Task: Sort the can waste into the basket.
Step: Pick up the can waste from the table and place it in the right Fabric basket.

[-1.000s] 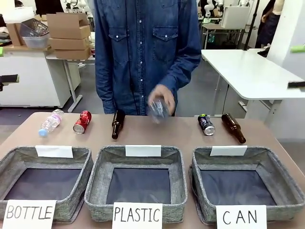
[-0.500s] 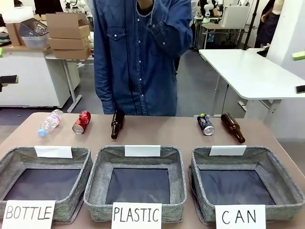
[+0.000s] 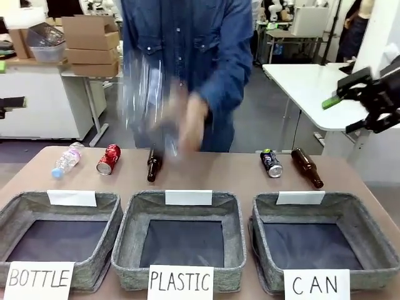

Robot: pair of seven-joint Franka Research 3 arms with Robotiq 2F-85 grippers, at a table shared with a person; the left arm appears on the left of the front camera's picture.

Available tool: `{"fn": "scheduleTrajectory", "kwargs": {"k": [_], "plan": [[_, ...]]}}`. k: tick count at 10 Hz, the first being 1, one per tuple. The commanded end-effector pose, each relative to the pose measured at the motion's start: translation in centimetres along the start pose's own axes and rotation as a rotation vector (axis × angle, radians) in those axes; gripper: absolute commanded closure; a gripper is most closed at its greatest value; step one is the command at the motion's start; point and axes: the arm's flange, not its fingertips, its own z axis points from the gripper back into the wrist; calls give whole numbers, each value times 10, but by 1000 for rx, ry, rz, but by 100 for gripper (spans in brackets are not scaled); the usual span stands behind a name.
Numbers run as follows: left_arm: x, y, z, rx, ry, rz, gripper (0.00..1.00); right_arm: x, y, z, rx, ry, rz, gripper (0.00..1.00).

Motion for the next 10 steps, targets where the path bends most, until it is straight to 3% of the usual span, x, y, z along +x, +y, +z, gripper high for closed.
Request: {"fn": "scheduleTrajectory", "kwargs": {"k": [1,3,7,10], "plan": [[2,-1,-2,-20,-6,-27,0,47,-8,-19,-123,36,-41,0],[2,-1,-2,-20,-6,-27,0,39,-20,3,9,47,-50,0],[2,-1,-2,-20,-6,-27,0,23,-40,26,18,28,-83,0],[2,-1,-2,-20,-6,-27,0,48,-13,-30,-59,124,-5,0]]}}
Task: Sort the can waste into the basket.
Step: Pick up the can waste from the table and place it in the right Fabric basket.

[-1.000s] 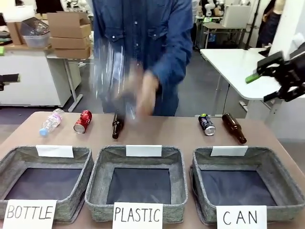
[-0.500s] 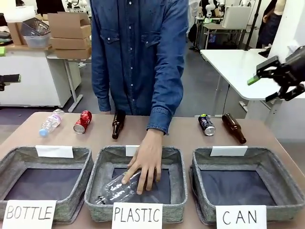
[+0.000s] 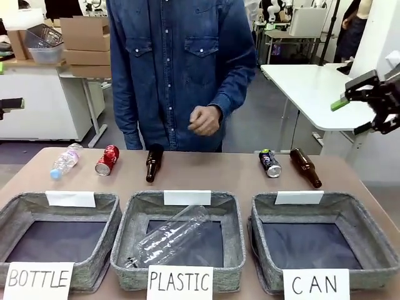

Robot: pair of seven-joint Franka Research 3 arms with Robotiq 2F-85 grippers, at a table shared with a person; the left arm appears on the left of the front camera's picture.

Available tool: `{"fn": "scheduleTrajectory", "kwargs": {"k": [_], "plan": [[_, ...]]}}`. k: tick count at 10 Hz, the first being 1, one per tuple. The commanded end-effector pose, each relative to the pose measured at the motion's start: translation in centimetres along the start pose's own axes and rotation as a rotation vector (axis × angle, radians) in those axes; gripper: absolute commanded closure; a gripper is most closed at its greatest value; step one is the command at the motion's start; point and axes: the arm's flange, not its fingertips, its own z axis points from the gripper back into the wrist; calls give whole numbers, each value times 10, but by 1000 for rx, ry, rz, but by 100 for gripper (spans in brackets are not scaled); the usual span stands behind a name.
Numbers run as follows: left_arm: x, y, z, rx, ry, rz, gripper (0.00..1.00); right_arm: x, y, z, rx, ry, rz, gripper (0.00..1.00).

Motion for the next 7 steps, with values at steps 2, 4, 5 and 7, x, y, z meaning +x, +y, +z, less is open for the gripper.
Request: {"fn": "scheduleTrajectory", "kwargs": {"k": [2,4,5,7], "plan": [[1,-1,-1,-19,-8,-25,0,56,31,-94,-222,55,42,0],[1,-1,-1,-19,-8,-25,0,78,36,-150,-416,55,65,0],[1,-1,-1,-19,-8,-25,0,86,34,-172,-485,38,105,0],[1,-1,-1,-19,-8,-25,0,70,25,-172,-370,57,105,0]]}}
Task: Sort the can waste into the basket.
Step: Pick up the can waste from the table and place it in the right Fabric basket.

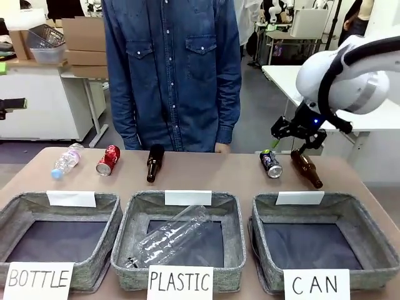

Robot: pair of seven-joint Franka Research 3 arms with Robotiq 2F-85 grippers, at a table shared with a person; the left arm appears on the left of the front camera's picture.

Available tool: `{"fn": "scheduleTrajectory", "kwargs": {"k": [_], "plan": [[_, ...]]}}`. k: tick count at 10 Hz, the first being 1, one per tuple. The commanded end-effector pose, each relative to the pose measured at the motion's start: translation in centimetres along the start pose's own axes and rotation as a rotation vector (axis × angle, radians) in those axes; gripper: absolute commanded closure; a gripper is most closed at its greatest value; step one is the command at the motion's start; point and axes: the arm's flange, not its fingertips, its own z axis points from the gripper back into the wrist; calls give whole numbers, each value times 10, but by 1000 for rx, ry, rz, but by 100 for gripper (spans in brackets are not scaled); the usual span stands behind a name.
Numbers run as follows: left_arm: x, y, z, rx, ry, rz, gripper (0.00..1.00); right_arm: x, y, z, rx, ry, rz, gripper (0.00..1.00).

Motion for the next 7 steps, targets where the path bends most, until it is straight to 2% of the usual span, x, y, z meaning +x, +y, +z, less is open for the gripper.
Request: {"fn": "scheduleTrajectory", "kwargs": {"k": [1,2,3,4,6,7], "plan": [[1,-2,-1,-20,-8,-25,0,-11,-6,16,8,-38,-10,0],[1,-2,-1,-20,-8,-25,0,0,0,0,0,0,0,0],[1,-2,-1,-20,-8,-25,0,19,16,-8,-216,39,107,0],[1,-2,-1,-20,-8,-25,0,40,40,-32,-293,-4,240,0],[1,-2,-1,-20,-8,-25,0,64,45,-62,-350,-82,264,0],[1,-2,-1,-20,-8,-25,0,71,45,-74,-344,-76,273,0]]}}
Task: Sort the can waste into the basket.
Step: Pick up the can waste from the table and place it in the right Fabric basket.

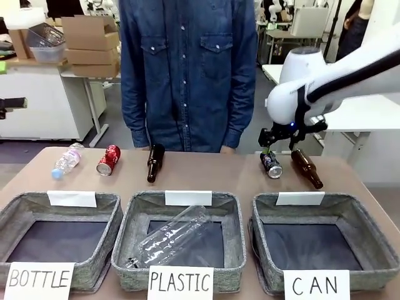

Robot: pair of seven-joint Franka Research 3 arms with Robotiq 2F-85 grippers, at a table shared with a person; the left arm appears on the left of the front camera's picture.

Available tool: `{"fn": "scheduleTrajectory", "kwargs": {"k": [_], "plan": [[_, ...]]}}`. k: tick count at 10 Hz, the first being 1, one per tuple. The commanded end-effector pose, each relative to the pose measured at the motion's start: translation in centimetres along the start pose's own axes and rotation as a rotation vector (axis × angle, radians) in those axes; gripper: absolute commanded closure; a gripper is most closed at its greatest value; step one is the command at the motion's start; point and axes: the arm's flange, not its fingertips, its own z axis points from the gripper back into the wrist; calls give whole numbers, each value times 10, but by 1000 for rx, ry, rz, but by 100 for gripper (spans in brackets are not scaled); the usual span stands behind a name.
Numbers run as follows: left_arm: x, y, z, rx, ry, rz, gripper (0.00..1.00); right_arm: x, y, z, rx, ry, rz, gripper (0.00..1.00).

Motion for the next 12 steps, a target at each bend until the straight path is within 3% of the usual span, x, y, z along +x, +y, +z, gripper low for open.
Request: {"fn": "scheduleTrajectory", "kwargs": {"k": [1,5,11,12], "plan": [[1,-1,-1,-21,-9,-24,0,22,0,-20,-77,-8,-94,0],[1,-1,-1,-21,-9,-24,0,31,6,-59,-3,60,-95,0],[1,-1,-1,-21,-9,-24,0,29,11,-67,19,119,-91,0],[1,-1,-1,-21,-9,-24,0,30,12,-66,3,127,-83,60]]}}
